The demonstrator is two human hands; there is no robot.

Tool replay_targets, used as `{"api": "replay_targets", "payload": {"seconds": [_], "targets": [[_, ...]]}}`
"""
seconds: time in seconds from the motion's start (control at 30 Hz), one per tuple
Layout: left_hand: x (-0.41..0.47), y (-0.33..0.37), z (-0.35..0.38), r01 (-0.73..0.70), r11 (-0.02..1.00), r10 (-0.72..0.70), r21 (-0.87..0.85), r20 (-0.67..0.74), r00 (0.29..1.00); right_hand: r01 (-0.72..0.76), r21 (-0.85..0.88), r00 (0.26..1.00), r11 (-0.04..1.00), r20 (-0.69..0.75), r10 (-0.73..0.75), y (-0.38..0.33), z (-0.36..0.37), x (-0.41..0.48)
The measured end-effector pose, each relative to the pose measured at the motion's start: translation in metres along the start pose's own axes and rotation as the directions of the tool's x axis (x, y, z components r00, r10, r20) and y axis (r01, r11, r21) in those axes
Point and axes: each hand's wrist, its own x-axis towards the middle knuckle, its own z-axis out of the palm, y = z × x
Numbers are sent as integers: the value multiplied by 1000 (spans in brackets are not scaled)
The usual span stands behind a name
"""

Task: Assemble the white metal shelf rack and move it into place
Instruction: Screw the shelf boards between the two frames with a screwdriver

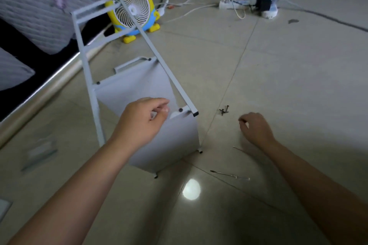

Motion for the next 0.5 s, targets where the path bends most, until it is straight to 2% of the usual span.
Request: {"api": "replay_targets", "payload": {"seconds": [0.07,0.13,0.2,0.23,0.33,0.4,0.5], "targets": [[2,-10,-15,55,989,-49,134,-50,998,91,150,996,985,-25,-88,-44,-23,14],[5,-27,-32,171,945,-134,279,-147,980,130,286,991,949,2,-136,-90,-45,18],[4,-45,-48,313,871,-238,378,-231,943,153,343,984,927,34,-175,-131,-59,18],[3,-53,-52,397,833,-326,384,-239,915,188,317,978,930,21,-206,-149,-64,18],[3,-75,-54,600,777,-583,191,-141,800,312,135,950,941,-30,-311,-195,-71,16],[2,-82,-54,595,804,-595,-24,-47,802,302,-25,953,953,22,-301,-216,-72,16],[0,-87,-65,573,790,-562,-219,117,819,181,-222,981,958,111,-159,-230,-66,17]]}}
